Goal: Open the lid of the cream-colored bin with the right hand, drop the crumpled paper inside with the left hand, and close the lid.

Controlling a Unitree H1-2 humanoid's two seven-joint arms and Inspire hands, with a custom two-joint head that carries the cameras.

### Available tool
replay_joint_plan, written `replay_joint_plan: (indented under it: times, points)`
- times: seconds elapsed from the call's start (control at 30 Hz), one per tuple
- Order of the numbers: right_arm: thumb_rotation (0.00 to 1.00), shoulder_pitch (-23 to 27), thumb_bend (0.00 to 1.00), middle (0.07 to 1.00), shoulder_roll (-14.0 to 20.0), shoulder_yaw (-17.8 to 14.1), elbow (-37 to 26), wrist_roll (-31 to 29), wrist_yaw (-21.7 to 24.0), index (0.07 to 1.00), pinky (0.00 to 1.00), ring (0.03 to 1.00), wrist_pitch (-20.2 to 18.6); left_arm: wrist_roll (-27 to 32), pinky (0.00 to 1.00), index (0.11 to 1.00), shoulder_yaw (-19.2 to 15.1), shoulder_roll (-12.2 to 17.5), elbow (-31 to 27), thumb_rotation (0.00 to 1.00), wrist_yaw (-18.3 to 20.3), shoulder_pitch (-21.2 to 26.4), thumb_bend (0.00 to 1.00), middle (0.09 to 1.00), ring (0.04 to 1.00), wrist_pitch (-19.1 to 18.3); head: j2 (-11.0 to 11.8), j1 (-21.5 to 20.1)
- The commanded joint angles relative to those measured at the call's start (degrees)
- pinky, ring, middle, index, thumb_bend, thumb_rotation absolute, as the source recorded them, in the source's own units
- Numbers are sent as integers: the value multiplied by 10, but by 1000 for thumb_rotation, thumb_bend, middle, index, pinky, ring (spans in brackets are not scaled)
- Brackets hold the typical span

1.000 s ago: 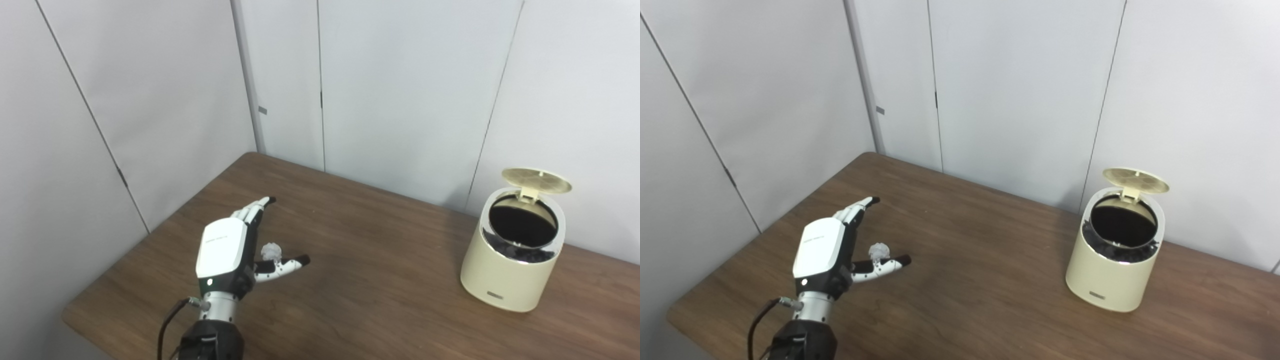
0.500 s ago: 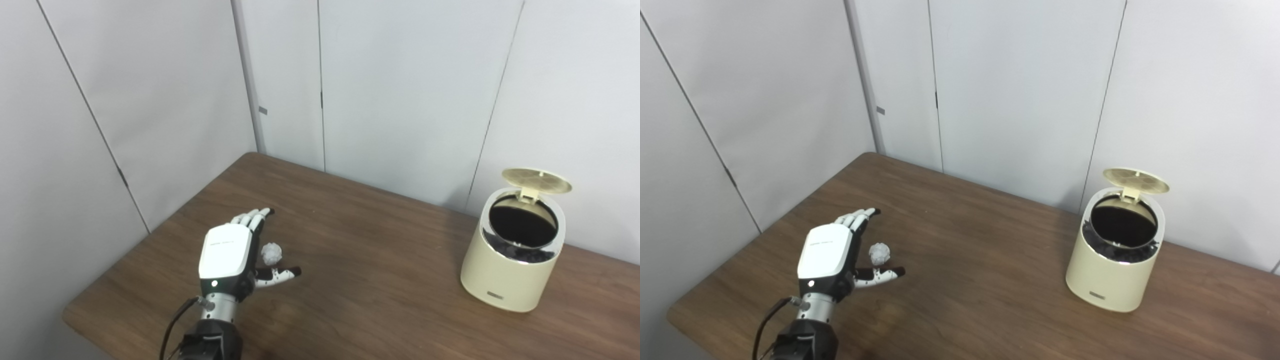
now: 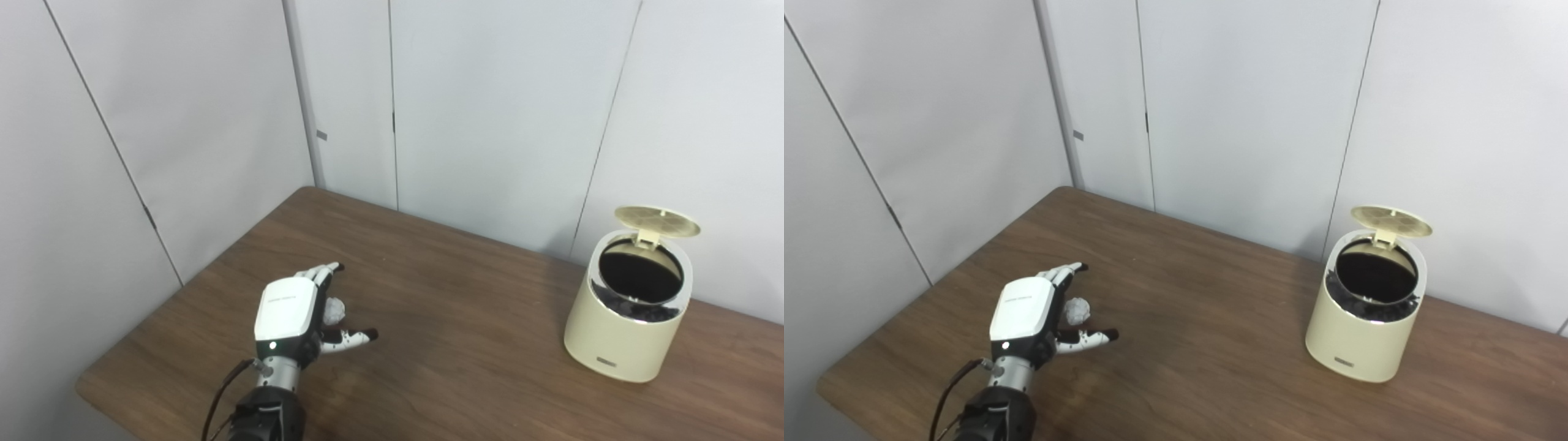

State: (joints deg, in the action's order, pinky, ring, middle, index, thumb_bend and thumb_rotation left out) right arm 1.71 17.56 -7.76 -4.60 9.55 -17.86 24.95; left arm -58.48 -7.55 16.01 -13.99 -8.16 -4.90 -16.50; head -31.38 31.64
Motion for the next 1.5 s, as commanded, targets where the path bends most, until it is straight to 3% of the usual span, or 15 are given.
replay_joint_plan:
  times: [0.0, 0.07, 0.17, 0.4, 0.53, 0.6, 0.73, 0.97, 1.13, 1.3, 1.4, 1.47]
  points:
    - [991, 7, 172, 770, 9, -14, -22, 3, 7, 739, 616, 752, 19, -8, 731, 842, 3, 7, -16, 549, -8, 10, 1000, 850, 833, -3, -2, -1]
    - [997, 5, 166, 770, 10, -19, -26, -8, 17, 742, 613, 750, 18, -7, 733, 843, 8, 8, -12, 555, -8, 10, 1000, 854, 839, -7, -4, -2]
    - [926, 1, 163, 773, 7, -25, -31, -31, 34, 742, 616, 752, 16, -6, 736, 836, 12, 10, 3, 553, -12, 13, 1000, 843, 832, -10, -7, -4]
    - [927, -4, 171, 787, 2, -38, -39, -64, 64, 758, 645, 774, 6, 8, 726, 824, 11, 12, 45, 541, -31, 12, 1000, 821, 820, -9, -9, -5]
    - [930, -5, 171, 784, -4, -47, -45, -49, 68, 758, 643, 772, 0, 10, 721, 824, 11, 13, 62, 555, -40, 9, 1000, 819, 815, -12, -10, -8]
    - [981, -6, 189, 784, -3, -50, -46, -50, 73, 763, 645, 772, -2, 14, 723, 823, 10, 12, 71, 551, -46, 8, 1000, 821, 818, -13, -11, -9]
    - [910, -9, 184, 788, -2, -58, -49, -73, 86, 750, 620, 784, -9, 23, 738, 823, 11, 13, 85, 535, -56, 7, 1000, 830, 834, -15, -12, -13]
    - [892, -10, 183, 789, -2, -67, -59, -93, 105, 749, 639, 783, -20, 25, 719, 823, 17, 14, 103, 518, -76, 11, 1000, 826, 821, -16, -15, -15]
    - [843, -8, 198, 786, -3, -68, -63, -114, 118, 743, 630, 781, -25, 19, 593, 760, 29, 16, 132, 492, -113, 18, 819, 742, 699, -9, -15, -22]
    - [875, -11, 205, 781, -4, -74, -71, -98, 118, 742, 631, 775, -31, 34, 550, 723, 39, 17, 156, 480, -117, 23, 749, 707, 653, -12, -16, -25]
    - [885, -13, 189, 781, -4, -76, -79, -116, 124, 736, 579, 776, -40, 50, 517, 688, 44, 19, 175, 446, -124, 26, 705, 674, 619, 1, -16, -29]
    - [824, -14, 203, 779, -6, -77, -85, -133, 128, 724, 627, 777, -50, 64, 478, 649, 46, 21, 182, 450, -119, 27, 661, 638, 581, 9, -16, -32]
